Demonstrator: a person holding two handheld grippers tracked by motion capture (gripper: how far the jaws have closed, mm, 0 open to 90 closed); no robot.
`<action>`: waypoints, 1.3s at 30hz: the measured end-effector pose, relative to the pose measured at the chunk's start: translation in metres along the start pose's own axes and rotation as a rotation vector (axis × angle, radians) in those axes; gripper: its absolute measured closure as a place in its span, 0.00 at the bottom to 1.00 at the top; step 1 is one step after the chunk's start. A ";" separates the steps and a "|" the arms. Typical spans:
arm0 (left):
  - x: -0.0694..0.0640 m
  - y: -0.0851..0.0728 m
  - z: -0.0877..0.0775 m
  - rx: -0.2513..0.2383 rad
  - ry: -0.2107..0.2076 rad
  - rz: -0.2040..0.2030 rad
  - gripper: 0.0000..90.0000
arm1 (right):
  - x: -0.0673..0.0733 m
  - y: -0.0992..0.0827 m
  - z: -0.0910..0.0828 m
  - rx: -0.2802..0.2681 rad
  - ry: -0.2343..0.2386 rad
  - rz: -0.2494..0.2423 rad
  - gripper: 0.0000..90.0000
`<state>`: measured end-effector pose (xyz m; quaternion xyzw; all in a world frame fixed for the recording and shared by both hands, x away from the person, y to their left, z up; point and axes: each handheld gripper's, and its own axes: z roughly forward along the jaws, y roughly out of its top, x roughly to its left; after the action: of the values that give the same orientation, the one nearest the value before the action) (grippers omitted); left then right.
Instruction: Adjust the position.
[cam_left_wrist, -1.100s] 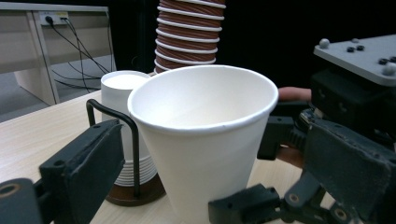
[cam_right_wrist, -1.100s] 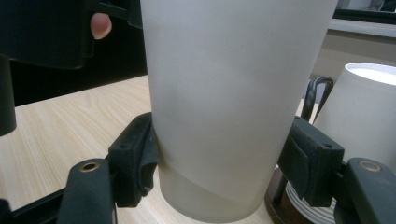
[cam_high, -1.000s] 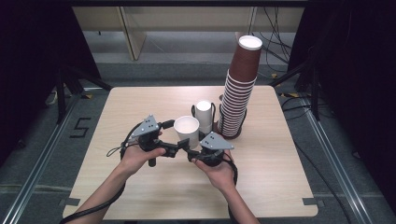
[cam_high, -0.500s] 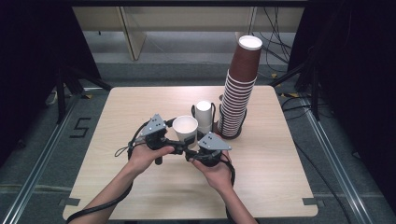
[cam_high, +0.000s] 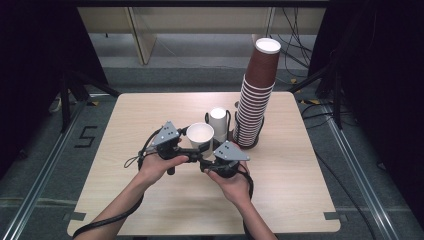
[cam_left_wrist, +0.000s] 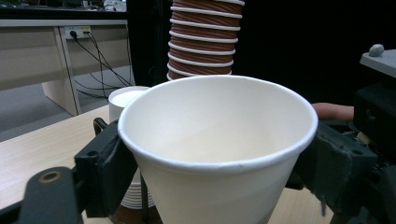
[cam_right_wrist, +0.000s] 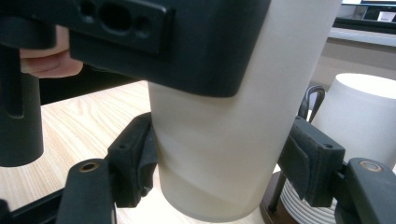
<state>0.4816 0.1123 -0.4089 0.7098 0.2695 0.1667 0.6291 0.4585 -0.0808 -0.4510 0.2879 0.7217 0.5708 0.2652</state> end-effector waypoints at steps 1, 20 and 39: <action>0.000 0.000 0.000 -0.001 0.000 0.000 0.21 | 0.000 0.000 0.000 -0.002 0.000 -0.003 0.37; -0.001 0.004 -0.001 -0.014 0.021 0.046 0.25 | -0.002 0.002 0.001 0.039 0.019 -0.028 0.20; 0.015 0.011 -0.019 -0.049 0.099 0.065 0.25 | -0.019 0.005 -0.017 0.084 0.031 -0.068 0.19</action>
<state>0.4839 0.1358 -0.3966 0.6935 0.2728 0.2286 0.6264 0.4608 -0.1049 -0.4414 0.2652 0.7585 0.5351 0.2610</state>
